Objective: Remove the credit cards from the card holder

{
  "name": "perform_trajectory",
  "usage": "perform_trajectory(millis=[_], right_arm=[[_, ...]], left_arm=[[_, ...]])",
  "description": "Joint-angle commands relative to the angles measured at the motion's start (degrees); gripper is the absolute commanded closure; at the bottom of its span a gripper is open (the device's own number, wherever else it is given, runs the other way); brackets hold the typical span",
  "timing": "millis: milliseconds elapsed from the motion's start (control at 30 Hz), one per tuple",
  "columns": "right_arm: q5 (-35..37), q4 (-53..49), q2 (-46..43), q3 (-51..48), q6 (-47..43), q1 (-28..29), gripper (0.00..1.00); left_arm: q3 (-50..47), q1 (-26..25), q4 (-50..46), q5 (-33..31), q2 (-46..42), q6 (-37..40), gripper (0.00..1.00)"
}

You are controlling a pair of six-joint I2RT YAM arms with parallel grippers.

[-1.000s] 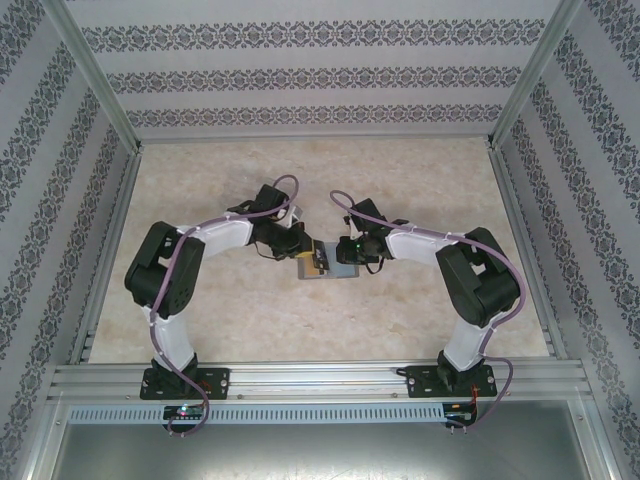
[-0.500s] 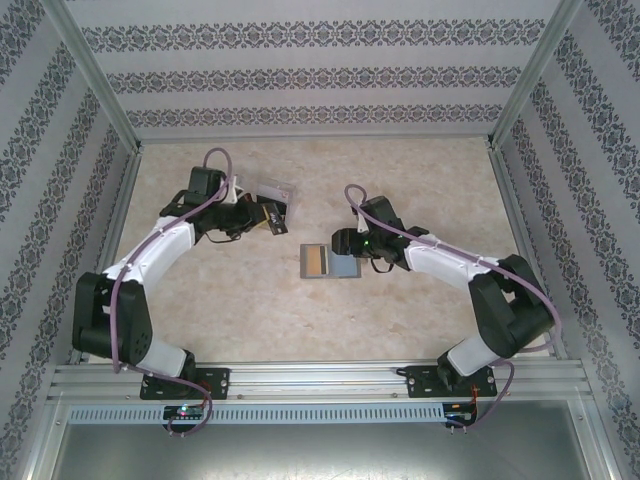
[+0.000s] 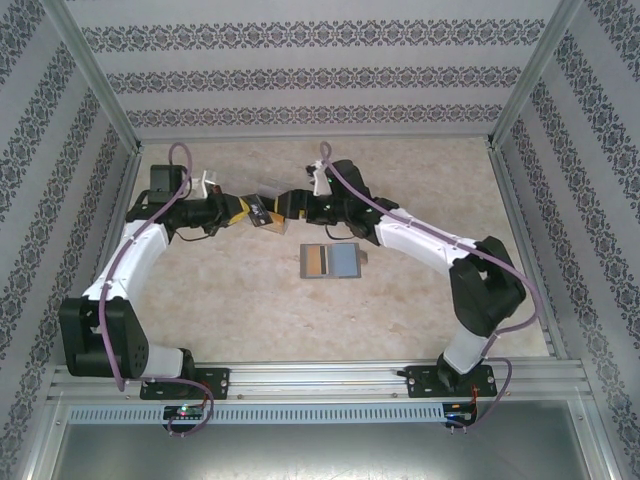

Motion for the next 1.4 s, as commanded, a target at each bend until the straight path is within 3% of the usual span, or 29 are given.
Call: perform_trajectory(millis=[0, 167, 300, 800, 1133, 1200, 1267, 1333, 1367], right_arm=[[-5.65, 2.84, 3.54, 4.42, 6.76, 1.47, 0.30], [-5.96, 2.68, 7.54, 8.94, 10.13, 3.07, 0.32], [-8.71, 7.50, 9.04, 8.37, 14.42, 3.20, 0.38], [-10.97, 11.74, 5.82, 3.11, 12.71, 2.68, 0.59], [-11.41, 12.22, 3.95, 2.15, 8.40, 2.63, 0.86], [-11.00, 11.27, 4.03, 2.55, 7.02, 2.63, 0.93], [-9.65, 9.49, 3.87, 2.90, 3.76, 2.73, 1.00], [-6.87, 6.45, 3.52, 3.04, -1.00, 2.73, 1.00], [-5.19, 4.21, 3.27, 3.30, -4.39, 2.74, 1.00]], left_arm=[[-2.25, 1.70, 5.35, 7.01, -2.07, -2.95, 1.00], [-3.30, 2.04, 7.84, 7.77, -2.95, -3.82, 1.00], [-4.44, 2.82, 9.57, 8.00, -3.70, -4.66, 1.00], [-5.64, 4.31, 10.00, 8.07, -4.85, -3.94, 1.00], [-5.43, 4.84, 6.79, 6.98, -4.95, -2.20, 1.00], [-4.49, 4.92, 3.10, 5.05, -5.03, -0.53, 0.88], [-3.26, 5.09, -2.87, 1.05, -5.36, 2.17, 0.63], [-2.12, 5.36, -9.16, -4.91, -5.57, 4.85, 0.39], [-1.62, 5.53, -12.11, -8.31, -5.70, 6.50, 0.32]])
